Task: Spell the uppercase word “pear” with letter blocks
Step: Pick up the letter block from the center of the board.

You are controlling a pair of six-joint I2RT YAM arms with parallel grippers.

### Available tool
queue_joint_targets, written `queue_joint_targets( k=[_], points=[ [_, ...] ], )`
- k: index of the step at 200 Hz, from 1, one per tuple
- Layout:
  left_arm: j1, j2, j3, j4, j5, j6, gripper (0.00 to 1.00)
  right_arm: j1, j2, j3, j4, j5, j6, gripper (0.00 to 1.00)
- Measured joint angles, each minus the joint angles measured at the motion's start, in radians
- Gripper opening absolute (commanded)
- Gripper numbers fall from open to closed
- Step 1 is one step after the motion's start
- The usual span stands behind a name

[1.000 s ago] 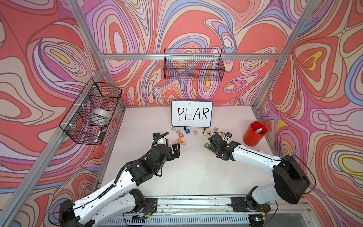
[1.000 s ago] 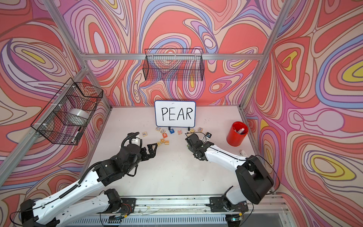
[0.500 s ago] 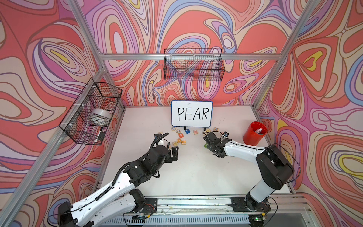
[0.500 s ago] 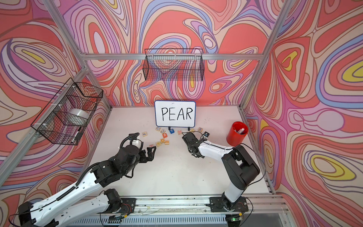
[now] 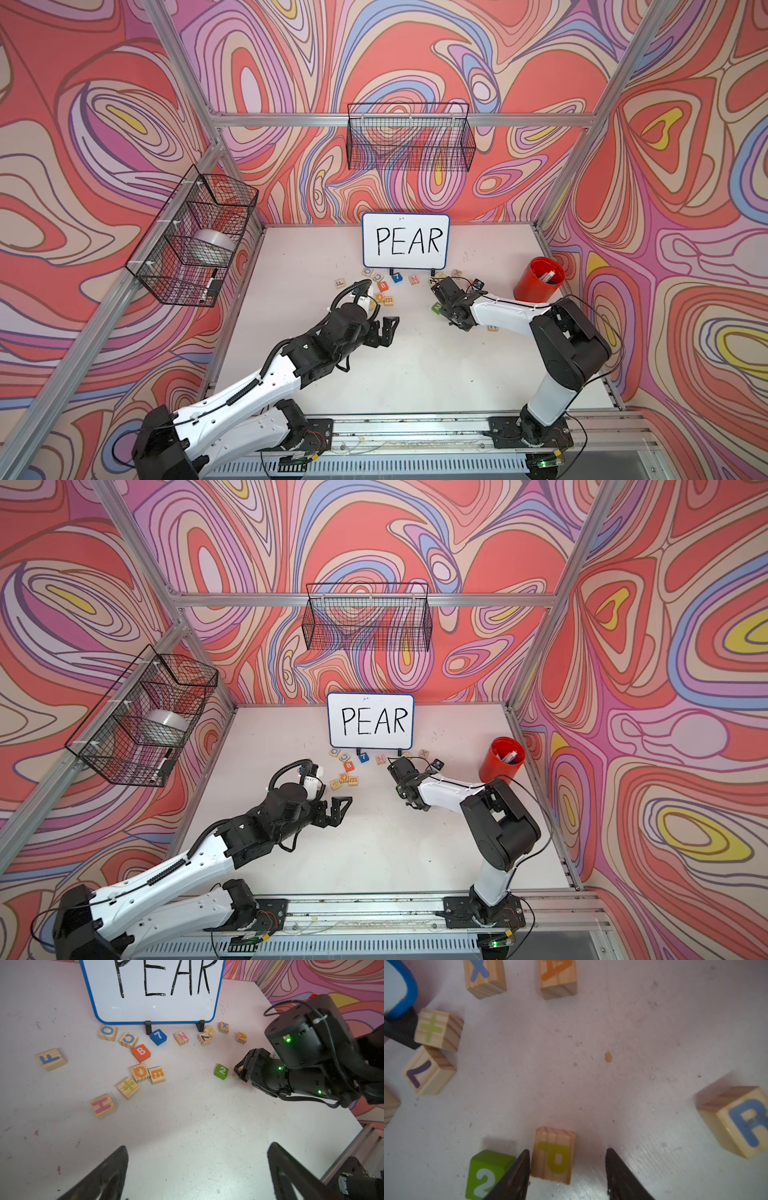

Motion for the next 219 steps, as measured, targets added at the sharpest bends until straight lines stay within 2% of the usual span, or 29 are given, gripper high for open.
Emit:
queue_joint_targets(
  k=[15, 73, 87, 120, 144, 184, 219],
  points=[
    [0.0, 0.051, 0.0, 0.034, 0.029, 0.014, 1.0, 0.0, 0.003, 0.0, -0.002, -0.01, 0.003, 0.49],
    [0.0, 0.235, 0.007, 0.118, 0.109, 0.035, 1.0, 0.0, 0.004, -0.006, -0.003, -0.026, 0.006, 0.46],
    [0.0, 0.255, 0.012, 0.126, 0.118, 0.036, 1.0, 0.0, 0.004, -0.007, -0.003, -0.024, 0.006, 0.45],
    [0.0, 0.264, 0.02, 0.145, 0.134, 0.035, 1.0, 0.0, 0.004, -0.014, 0.003, -0.014, -0.003, 0.33],
    [0.0, 0.263, 0.021, 0.147, 0.133, 0.035, 1.0, 0.0, 0.002, -0.021, 0.025, -0.005, -0.037, 0.3],
    [0.0, 0.217, 0.021, 0.137, 0.121, 0.035, 1.0, 0.0, -0.053, -0.032, 0.034, -0.002, -0.18, 0.29],
    [0.0, 0.129, 0.021, 0.097, 0.086, 0.03, 1.0, 0.0, -0.182, -0.033, 0.068, -0.063, -0.41, 0.29]
  ],
)
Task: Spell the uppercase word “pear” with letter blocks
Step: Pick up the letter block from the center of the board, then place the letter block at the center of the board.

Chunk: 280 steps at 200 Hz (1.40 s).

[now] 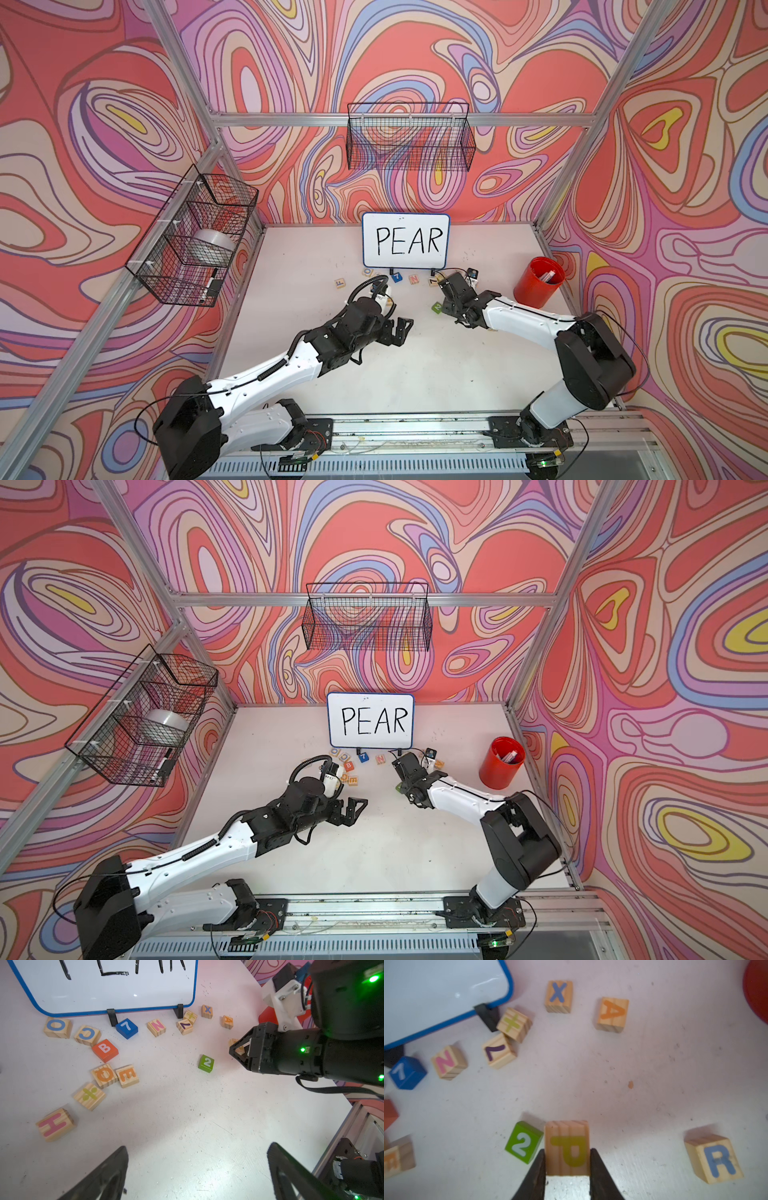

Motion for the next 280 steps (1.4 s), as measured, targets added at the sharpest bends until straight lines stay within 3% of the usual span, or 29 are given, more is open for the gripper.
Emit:
queue_joint_targets(
  k=[48, 98, 167, 205, 280],
  points=[
    [0.0, -0.151, -0.016, -0.109, -0.089, -0.033, 1.0, 0.003, -0.045, 0.001, 0.041, -0.204, -0.341, 0.29],
    [0.0, -0.34, -0.09, -0.303, -0.167, -0.112, 1.0, 0.088, 0.044, 0.096, 0.052, -0.38, -0.555, 0.28],
    [0.0, -0.587, -0.142, -0.648, -0.34, -0.383, 1.0, 0.306, 0.293, 0.268, 0.055, -0.459, -0.703, 0.26],
    [0.0, -0.65, -0.139, -0.856, -0.434, -0.538, 1.0, 0.352, 0.368, 0.306, 0.034, -0.478, -0.749, 0.26],
    [0.0, -0.72, -0.174, -0.917, -0.452, -0.609, 1.0, 0.396, 0.447, 0.392, -0.01, -0.493, -0.824, 0.27]
  ],
)
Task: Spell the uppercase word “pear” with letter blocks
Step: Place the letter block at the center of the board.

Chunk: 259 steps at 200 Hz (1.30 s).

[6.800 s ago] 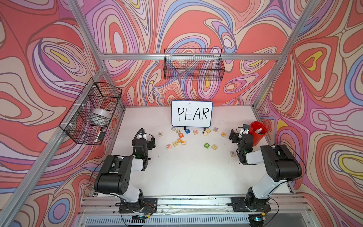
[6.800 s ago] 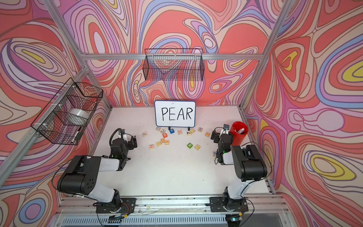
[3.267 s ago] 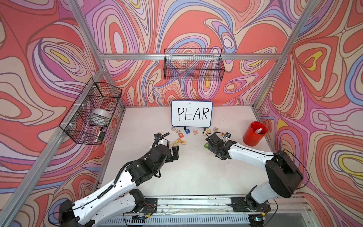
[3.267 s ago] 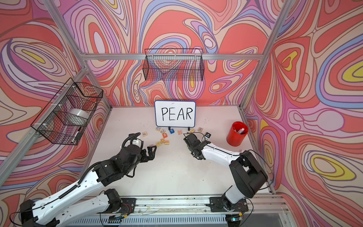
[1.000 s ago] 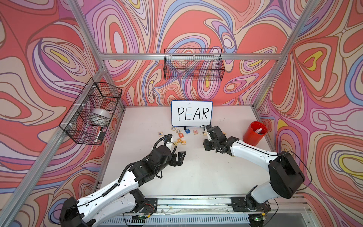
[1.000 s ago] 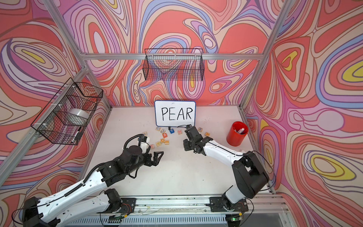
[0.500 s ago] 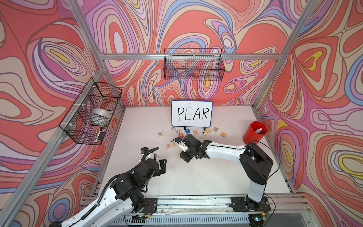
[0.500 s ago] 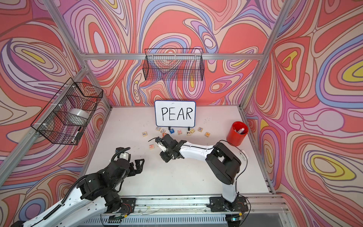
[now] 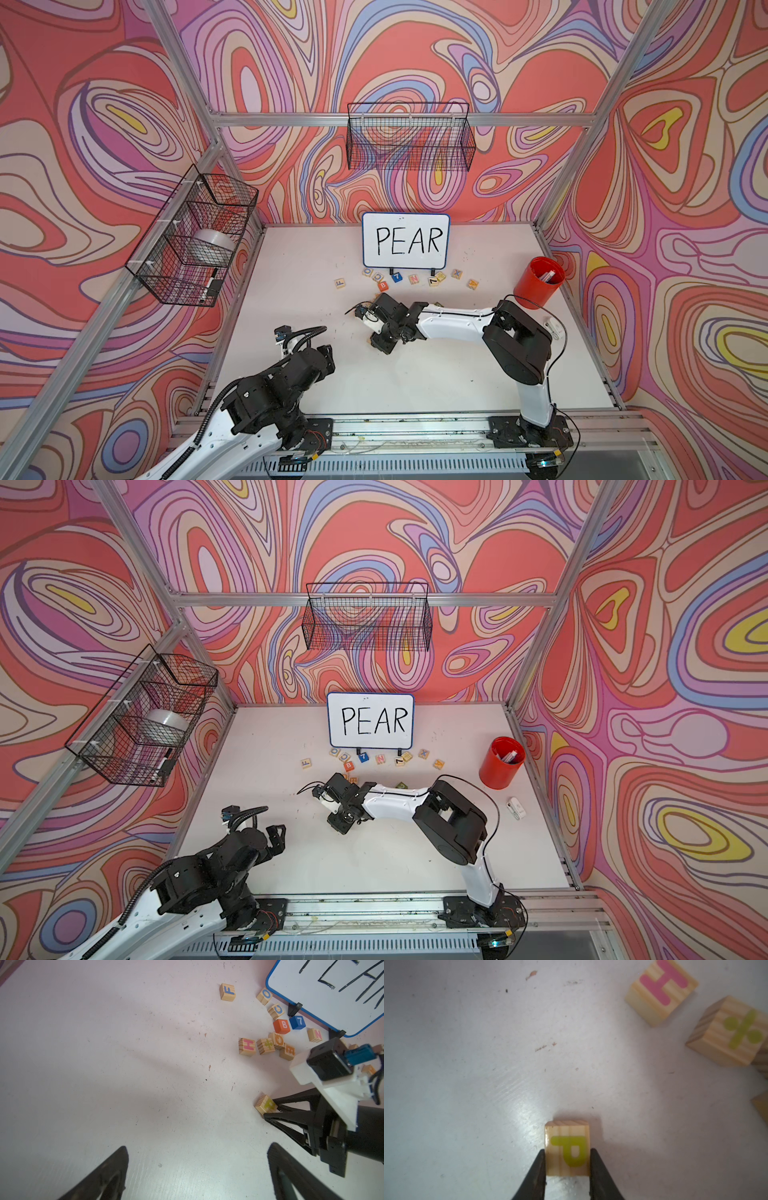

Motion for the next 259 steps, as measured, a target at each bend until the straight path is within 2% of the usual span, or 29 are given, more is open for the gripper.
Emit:
queue_joint_targets(
  k=[157, 203, 259],
  points=[
    [0.0, -0.013, -0.001, 0.039, 0.016, 0.023, 1.0, 0.051, 0.032, 0.051, -0.067, -0.019, -0.115, 0.27],
    [0.0, -0.024, -0.001, 0.043, 0.021, 0.032, 1.0, 0.057, 0.035, 0.055, -0.083, 0.006, -0.151, 0.41],
    [0.0, -0.029, -0.001, 0.127, 0.122, 0.148, 1.0, 0.06, 0.036, 0.056, -0.082, 0.043, -0.168, 0.44]
  ],
)
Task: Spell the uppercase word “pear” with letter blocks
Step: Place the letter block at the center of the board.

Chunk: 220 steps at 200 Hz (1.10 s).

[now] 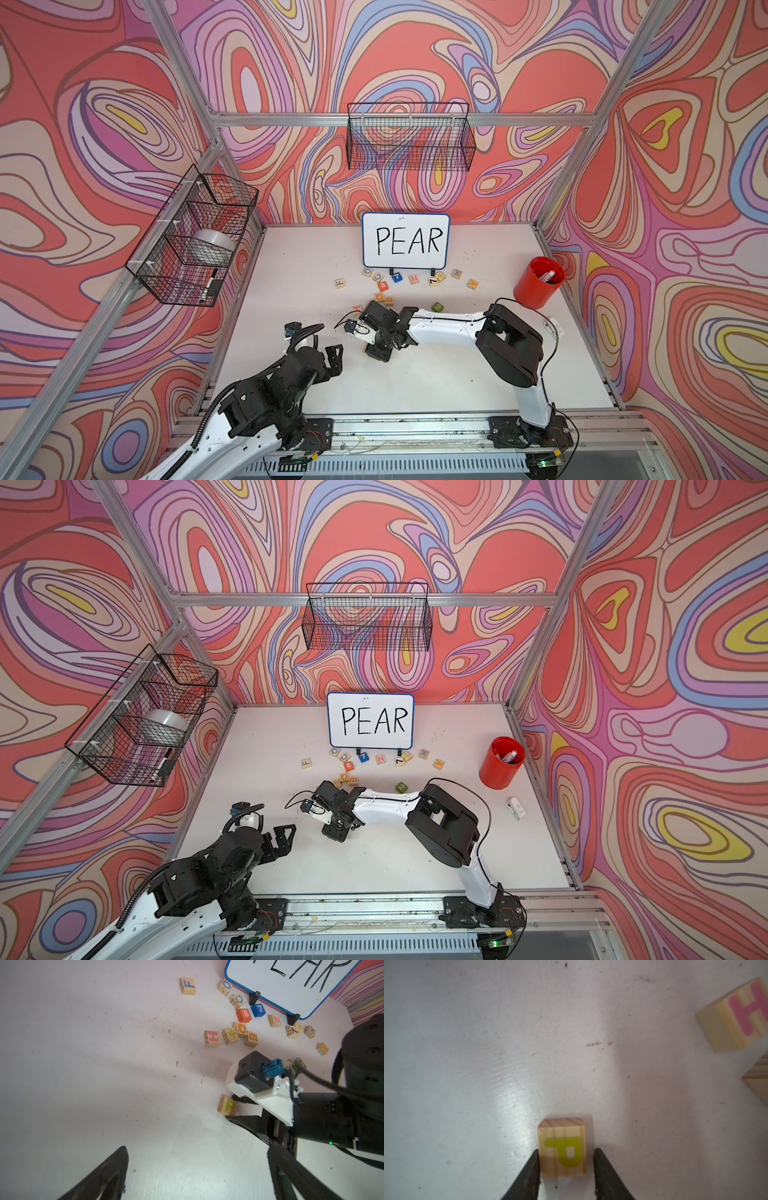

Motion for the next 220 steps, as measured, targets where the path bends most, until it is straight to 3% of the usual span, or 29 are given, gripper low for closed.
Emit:
queue_joint_targets(
  k=[109, 220],
  points=[
    [0.0, 0.095, 0.0, 0.092, 0.059, 0.093, 1.0, 0.0, -0.025, -0.041, 0.042, 0.047, 0.035, 0.47],
    [0.0, 0.1, 0.061, 0.124, 0.093, 0.169, 1.0, -0.018, -0.228, -0.196, 0.095, 0.159, 0.201, 0.55]
  ],
)
